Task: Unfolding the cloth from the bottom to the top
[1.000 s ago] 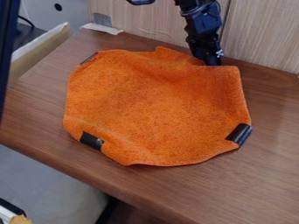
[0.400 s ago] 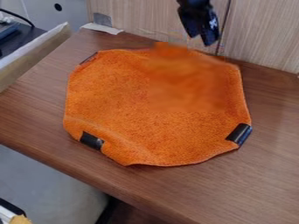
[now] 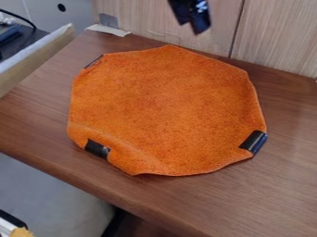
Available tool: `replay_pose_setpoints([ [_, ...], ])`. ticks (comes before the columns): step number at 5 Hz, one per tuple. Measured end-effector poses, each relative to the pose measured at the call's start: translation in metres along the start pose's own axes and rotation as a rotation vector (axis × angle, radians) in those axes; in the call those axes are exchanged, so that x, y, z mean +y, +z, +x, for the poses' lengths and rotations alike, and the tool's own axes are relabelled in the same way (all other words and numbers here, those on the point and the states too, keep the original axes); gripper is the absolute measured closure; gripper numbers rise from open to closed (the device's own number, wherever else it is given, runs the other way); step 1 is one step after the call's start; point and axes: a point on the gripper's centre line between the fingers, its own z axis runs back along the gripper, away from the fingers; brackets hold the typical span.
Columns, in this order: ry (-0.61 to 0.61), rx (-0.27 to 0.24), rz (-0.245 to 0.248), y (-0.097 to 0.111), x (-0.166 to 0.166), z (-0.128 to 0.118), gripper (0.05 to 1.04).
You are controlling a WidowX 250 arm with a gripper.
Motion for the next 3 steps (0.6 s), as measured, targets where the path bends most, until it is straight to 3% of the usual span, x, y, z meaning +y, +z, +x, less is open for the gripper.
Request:
replay_pose_setpoints([
  [2, -0.026, 0.063, 0.0, 0.01, -0.012, -0.029, 0.082],
  [3, -0.027, 0.066, 0.002, 0.011, -0.012, -0.03, 0.082],
])
